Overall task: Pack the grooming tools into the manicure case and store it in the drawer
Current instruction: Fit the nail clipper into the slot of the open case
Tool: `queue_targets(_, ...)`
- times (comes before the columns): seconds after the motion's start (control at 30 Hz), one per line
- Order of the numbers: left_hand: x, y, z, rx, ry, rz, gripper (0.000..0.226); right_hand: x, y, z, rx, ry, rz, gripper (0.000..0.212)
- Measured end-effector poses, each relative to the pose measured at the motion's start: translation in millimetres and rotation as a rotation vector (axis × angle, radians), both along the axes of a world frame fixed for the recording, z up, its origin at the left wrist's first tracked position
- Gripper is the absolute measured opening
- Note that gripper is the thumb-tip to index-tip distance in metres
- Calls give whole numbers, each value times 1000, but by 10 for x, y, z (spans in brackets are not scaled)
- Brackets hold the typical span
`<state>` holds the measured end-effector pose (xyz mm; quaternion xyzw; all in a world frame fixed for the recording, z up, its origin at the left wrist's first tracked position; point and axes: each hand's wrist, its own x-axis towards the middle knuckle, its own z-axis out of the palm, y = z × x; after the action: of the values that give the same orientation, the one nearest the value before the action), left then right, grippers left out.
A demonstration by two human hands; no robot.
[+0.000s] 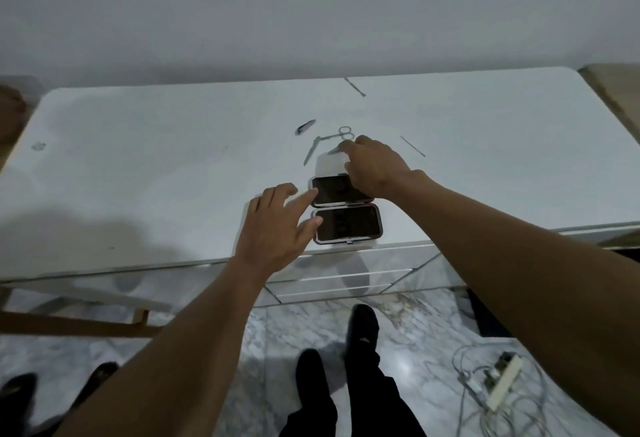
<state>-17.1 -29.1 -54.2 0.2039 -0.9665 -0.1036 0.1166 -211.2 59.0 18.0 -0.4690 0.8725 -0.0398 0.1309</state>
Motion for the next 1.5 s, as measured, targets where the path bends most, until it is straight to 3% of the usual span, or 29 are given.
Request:
queue_targets(0.23,-49,-48,-31,23,25,37,49,-179,-209,-134,66,30,25,39)
queue_targets(0.67,-39,-68,-61,113,67,8,57,-159,-266,-99,11,111,-48,28)
queue_targets(0.9,-39,-90,-105,101,63,-10,58,35,-1,40,-147,18,-129,24)
queue_targets(1.17,-38,-89,-80,131,74,-1,63,291,606,101,-232,-160,-49,18)
queue_targets(1.3,-5,-99,-68,147,32,-33,73,344,819,27,-198,-167,-29,19)
queue_targets(1.5,-15,-114,-140,85,38,-43,68,396,918,-122,-244,-135,-25,16)
